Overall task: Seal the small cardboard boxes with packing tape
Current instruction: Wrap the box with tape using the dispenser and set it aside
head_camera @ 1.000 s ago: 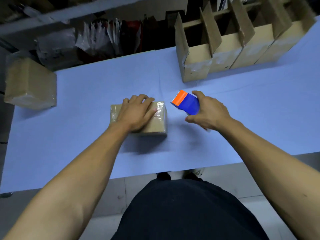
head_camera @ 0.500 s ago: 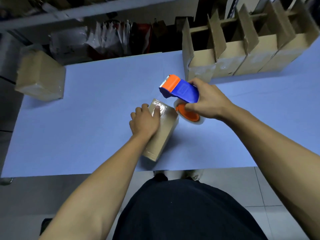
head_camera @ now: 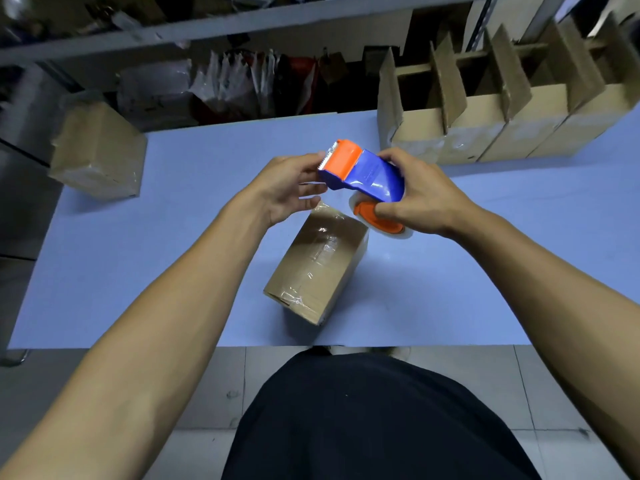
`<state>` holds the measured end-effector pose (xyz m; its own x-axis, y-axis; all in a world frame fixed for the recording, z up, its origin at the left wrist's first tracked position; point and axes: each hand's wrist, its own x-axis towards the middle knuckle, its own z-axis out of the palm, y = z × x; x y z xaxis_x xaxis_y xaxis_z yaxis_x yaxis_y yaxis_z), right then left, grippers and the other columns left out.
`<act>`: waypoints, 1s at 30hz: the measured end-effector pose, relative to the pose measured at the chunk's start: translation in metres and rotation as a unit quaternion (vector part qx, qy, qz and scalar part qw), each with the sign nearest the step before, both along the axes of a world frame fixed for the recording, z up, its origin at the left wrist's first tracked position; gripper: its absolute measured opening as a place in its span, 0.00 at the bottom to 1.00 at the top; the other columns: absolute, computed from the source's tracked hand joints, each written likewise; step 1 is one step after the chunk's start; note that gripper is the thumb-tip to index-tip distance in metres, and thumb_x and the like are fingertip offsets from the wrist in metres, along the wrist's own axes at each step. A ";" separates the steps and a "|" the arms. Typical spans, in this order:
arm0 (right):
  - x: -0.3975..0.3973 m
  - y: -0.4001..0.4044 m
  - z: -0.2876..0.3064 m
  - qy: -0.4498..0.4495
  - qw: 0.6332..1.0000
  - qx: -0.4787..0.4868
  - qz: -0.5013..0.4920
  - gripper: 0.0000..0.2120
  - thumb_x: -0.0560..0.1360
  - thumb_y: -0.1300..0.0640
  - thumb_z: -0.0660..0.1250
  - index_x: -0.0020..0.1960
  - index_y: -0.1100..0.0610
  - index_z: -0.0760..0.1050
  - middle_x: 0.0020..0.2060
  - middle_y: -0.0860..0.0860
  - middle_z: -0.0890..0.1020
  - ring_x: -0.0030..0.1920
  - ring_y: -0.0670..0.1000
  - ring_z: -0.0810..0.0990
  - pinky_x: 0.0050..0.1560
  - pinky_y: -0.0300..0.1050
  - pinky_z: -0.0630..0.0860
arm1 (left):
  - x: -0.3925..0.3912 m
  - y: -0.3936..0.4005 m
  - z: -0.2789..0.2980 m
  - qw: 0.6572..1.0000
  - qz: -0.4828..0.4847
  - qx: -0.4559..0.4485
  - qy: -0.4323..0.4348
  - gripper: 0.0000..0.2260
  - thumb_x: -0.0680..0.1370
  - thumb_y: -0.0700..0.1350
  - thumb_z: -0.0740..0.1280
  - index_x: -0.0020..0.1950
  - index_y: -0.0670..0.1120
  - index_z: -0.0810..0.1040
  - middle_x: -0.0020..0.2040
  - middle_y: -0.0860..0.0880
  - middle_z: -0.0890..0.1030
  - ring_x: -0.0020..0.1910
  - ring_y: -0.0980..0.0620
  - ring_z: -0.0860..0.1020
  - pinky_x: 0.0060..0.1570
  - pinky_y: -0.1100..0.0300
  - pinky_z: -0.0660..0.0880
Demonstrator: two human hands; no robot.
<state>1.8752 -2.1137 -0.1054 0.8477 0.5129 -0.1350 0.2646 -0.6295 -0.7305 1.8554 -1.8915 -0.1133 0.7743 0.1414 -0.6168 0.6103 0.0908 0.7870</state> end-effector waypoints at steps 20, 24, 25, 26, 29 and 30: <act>-0.033 -0.032 -0.039 -0.071 0.981 -0.180 -0.024 0.20 0.69 0.43 0.71 0.58 0.47 0.70 0.46 0.49 0.81 0.44 0.57 0.77 0.43 0.50 0.75 | -0.019 0.039 -0.074 0.982 0.016 0.178 -0.063 0.08 0.80 0.41 0.67 0.41 0.47 0.79 0.36 0.51 0.78 0.31 0.53 0.69 0.32 0.61 0.74; -0.038 -0.036 -0.044 -0.064 0.981 -0.180 -0.040 0.20 0.69 0.42 0.70 0.58 0.46 0.70 0.45 0.47 0.80 0.44 0.57 0.76 0.42 0.48 0.72 | -0.014 0.037 -0.079 0.981 0.008 0.177 -0.073 0.08 0.80 0.41 0.67 0.41 0.48 0.80 0.37 0.51 0.78 0.30 0.53 0.68 0.33 0.60 0.74; -0.039 -0.036 -0.044 -0.063 0.981 -0.180 -0.041 0.20 0.70 0.43 0.70 0.59 0.46 0.70 0.45 0.47 0.80 0.43 0.56 0.76 0.41 0.47 0.71 | -0.013 0.036 -0.080 0.981 0.004 0.179 -0.072 0.08 0.80 0.41 0.67 0.41 0.48 0.80 0.37 0.51 0.78 0.30 0.53 0.68 0.33 0.59 0.74; -0.040 -0.036 -0.046 -0.063 0.981 -0.181 -0.040 0.20 0.70 0.43 0.70 0.59 0.46 0.70 0.45 0.47 0.80 0.43 0.56 0.76 0.41 0.47 0.70 | -0.012 0.036 -0.082 0.981 0.004 0.180 -0.071 0.08 0.80 0.42 0.67 0.41 0.48 0.80 0.37 0.51 0.79 0.29 0.53 0.68 0.33 0.59 0.74; -0.041 -0.035 -0.050 -0.063 0.981 -0.180 -0.043 0.20 0.71 0.43 0.70 0.59 0.46 0.69 0.45 0.47 0.80 0.43 0.56 0.76 0.40 0.46 0.69 | -0.011 0.035 -0.091 0.979 0.010 0.192 -0.061 0.07 0.80 0.42 0.66 0.43 0.47 0.80 0.38 0.51 0.79 0.31 0.54 0.70 0.34 0.59 0.75; -0.041 -0.034 -0.051 -0.064 0.981 -0.180 -0.043 0.20 0.71 0.43 0.70 0.59 0.46 0.69 0.46 0.47 0.80 0.43 0.56 0.76 0.40 0.46 0.70 | -0.011 0.034 -0.095 0.979 0.014 0.194 -0.058 0.07 0.80 0.42 0.66 0.43 0.46 0.80 0.38 0.51 0.79 0.31 0.55 0.70 0.34 0.59 0.75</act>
<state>1.8339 -2.1482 -0.1565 0.9076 0.3771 -0.1843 0.2739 -0.8648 -0.4208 1.8445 -1.8571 -0.2079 0.8284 0.3698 -0.4207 0.5165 -0.2138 0.8291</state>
